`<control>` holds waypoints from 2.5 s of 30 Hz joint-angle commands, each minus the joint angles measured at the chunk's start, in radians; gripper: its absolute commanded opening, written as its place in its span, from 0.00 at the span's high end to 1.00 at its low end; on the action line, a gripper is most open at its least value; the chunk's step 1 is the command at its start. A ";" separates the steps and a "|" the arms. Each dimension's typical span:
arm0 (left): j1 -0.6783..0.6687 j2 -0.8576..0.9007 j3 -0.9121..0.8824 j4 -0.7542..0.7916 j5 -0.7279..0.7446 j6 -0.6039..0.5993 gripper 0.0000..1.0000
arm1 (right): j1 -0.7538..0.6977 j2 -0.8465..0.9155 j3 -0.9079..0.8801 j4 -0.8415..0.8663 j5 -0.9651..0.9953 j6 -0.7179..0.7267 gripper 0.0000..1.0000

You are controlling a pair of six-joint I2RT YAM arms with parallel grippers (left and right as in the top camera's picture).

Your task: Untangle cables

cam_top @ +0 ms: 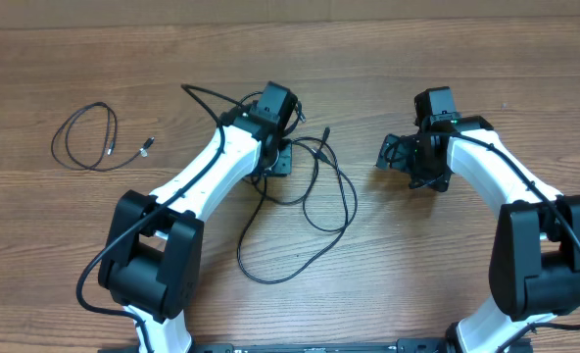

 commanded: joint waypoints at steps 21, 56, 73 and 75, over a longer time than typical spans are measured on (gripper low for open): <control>-0.008 -0.017 -0.257 0.303 -0.077 -0.191 0.78 | 0.000 0.003 0.008 0.005 -0.011 0.005 0.00; 0.235 -0.161 0.041 0.248 1.281 0.195 0.95 | 0.000 0.003 0.008 0.005 -0.012 0.005 0.00; 0.249 -0.161 0.041 0.359 1.642 0.324 0.96 | 0.000 0.003 0.008 0.005 -0.012 0.005 0.00; 0.250 -0.161 0.041 0.359 1.642 0.323 0.96 | 0.000 0.003 0.008 0.005 -0.011 0.005 0.00</control>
